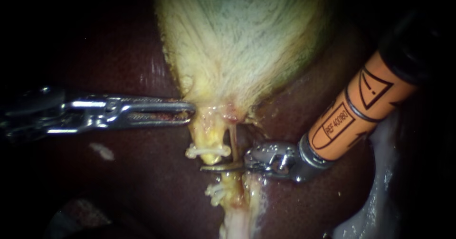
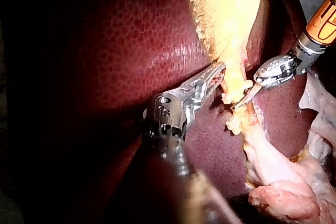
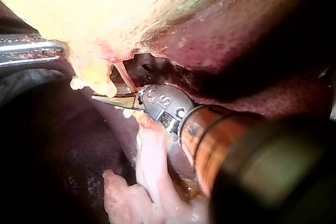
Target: Go back from the cut left tube
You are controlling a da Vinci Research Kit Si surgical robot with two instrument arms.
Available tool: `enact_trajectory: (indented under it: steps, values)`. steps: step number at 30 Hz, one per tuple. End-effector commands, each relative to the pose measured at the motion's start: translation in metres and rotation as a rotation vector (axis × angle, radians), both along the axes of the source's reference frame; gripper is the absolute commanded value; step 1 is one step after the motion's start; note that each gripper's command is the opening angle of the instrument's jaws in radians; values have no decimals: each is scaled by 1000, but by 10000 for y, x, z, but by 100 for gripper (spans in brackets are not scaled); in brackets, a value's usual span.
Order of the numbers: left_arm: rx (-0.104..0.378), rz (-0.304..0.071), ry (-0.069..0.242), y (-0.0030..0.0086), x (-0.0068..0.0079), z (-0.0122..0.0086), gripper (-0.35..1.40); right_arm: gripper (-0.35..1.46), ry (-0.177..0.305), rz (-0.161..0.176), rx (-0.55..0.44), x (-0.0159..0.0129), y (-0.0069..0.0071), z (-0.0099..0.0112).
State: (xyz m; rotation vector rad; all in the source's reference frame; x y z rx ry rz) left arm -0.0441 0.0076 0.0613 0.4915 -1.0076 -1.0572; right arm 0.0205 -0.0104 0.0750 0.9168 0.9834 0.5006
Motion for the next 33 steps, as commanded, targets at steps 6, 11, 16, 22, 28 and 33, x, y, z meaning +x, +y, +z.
enact_trajectory:
  steps: [6,11,16,22,28,33]
  values:
    - [0,0,0,0,0,0,-35,-35,-5,8,48,0,-3,1]
    - [0,0,0,0,0,0,-35,-3,5,13,50,2,-4,2]
    - [0,0,0,0,0,0,-35,32,5,13,50,4,-6,0]
    - [0,0,0,0,1,0,-35,54,5,13,50,7,-7,-3]
    - [0,0,0,1,1,1,-35,81,8,10,45,7,-9,-5]
    - [0,1,0,1,2,2,-35,111,32,-7,4,5,-14,-12]
